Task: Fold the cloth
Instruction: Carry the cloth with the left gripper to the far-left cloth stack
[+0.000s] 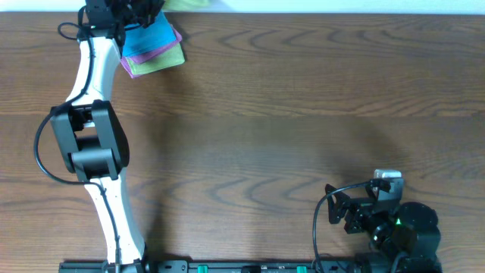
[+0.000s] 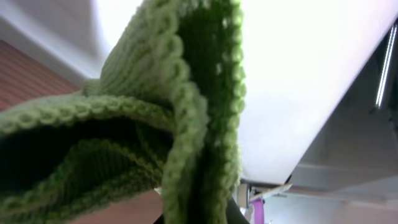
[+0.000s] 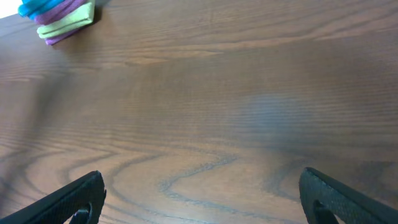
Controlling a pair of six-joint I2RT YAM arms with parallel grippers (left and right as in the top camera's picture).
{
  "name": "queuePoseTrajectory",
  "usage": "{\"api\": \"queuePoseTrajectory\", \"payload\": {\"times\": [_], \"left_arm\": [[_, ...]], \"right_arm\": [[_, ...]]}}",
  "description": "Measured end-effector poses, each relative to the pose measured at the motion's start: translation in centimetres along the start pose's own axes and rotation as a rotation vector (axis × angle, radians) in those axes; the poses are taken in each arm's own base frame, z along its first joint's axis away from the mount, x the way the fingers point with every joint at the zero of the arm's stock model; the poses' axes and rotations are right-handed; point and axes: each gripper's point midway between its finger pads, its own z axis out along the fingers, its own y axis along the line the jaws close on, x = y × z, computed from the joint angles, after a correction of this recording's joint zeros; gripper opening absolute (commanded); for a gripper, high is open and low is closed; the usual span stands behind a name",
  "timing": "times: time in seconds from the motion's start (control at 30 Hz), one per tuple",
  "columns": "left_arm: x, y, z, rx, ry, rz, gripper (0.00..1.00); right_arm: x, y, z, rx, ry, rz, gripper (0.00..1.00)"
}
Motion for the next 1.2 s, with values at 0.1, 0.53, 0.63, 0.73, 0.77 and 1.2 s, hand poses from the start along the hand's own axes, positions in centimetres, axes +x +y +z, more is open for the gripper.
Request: {"api": "queuePoseTrajectory", "payload": {"times": [0.1,0.53,0.63,0.73,0.77,1.2], "left_arm": [[-1.3,0.5,-0.5,-0.001,-0.024,-0.008,0.06],[-3.1,1.6,-2.1,-0.029,-0.059,-0.028,0.06],[-3.4,2.2,-2.2,-0.042,-0.069,-0.016,0.05],[-3.9,2.8,-2.3,-0.058,-0.089,-0.003,0.05],[-4.1,3.1,-2.4,-0.066,-0.097,0.000,0.06],[-4.1,7.0,-3.5,-0.224,-0.111,0.021,0.05]], "right_arm": [[0.0,0.0,0.0,0.000,0.000,0.000,0.99],[0.0,0.0,0.0,0.000,0.000,0.000,0.99],[0.0,0.0,0.0,0.000,0.000,0.000,0.99],[0.0,0.0,0.0,0.000,0.000,0.000,0.99],[0.0,0.0,0.0,0.000,0.000,0.000,0.99],[0.0,0.0,0.0,0.000,0.000,0.000,0.99]]}}
